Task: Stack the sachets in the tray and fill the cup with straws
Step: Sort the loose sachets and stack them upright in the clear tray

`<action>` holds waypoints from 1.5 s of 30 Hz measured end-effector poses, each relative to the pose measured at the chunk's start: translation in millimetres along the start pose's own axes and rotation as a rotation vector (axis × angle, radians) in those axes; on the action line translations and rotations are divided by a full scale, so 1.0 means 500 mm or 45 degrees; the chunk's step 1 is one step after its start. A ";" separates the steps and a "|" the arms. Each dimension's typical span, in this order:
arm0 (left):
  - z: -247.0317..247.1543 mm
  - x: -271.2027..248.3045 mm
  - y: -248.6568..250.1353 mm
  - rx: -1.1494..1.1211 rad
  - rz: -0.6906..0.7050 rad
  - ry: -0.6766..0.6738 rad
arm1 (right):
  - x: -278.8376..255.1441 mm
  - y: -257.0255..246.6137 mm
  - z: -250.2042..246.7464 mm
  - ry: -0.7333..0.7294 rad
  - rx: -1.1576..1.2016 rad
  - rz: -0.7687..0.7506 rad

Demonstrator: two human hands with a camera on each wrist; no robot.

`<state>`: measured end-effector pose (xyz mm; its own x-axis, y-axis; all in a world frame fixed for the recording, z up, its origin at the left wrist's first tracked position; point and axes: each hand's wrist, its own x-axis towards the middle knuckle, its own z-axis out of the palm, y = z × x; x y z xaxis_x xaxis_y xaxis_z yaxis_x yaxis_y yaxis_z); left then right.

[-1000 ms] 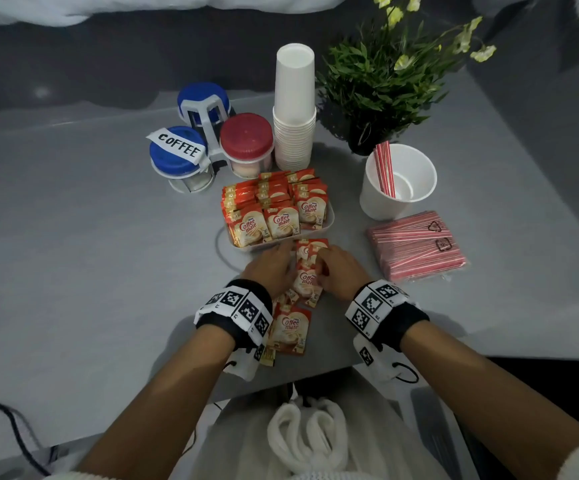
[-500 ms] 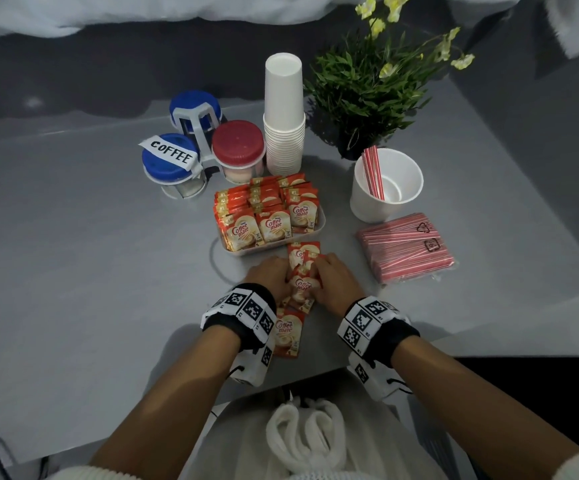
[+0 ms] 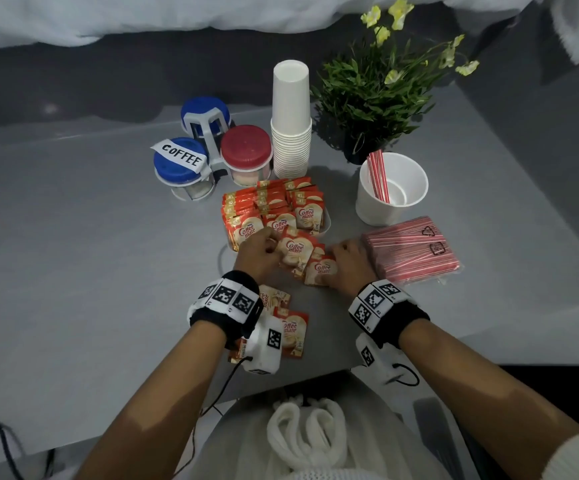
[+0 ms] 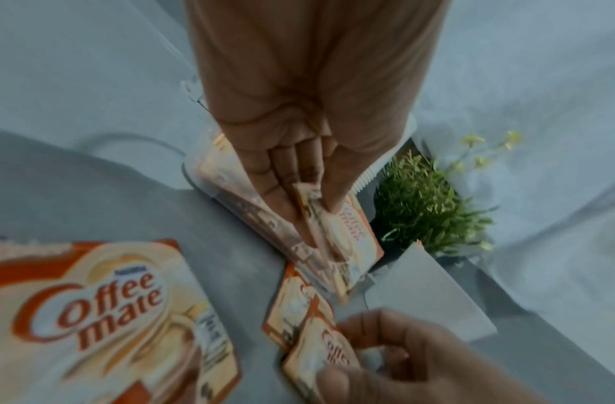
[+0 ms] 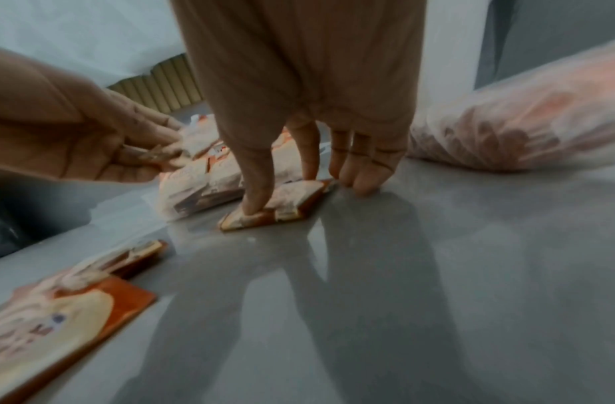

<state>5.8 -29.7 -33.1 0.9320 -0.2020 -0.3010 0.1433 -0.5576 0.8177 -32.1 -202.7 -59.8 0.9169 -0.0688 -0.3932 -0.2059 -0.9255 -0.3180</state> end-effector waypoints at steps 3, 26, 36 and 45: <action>-0.015 0.000 0.001 -0.136 -0.077 0.021 | 0.003 -0.005 0.009 -0.003 -0.012 0.013; 0.003 -0.008 0.015 -0.620 -0.196 -0.141 | 0.024 -0.078 -0.069 0.030 0.993 -0.070; -0.001 0.014 -0.018 -0.759 -0.311 0.120 | 0.041 -0.057 -0.040 0.260 0.846 0.393; -0.004 0.019 -0.040 -0.702 -0.317 0.160 | 0.049 -0.068 0.033 0.060 0.237 0.305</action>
<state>12.6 -18.9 -51.5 0.8759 -0.0040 -0.4825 0.4810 -0.0708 0.8739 -8.4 -166.5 -72.6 0.8487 -0.2977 -0.4371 -0.4731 -0.7969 -0.3756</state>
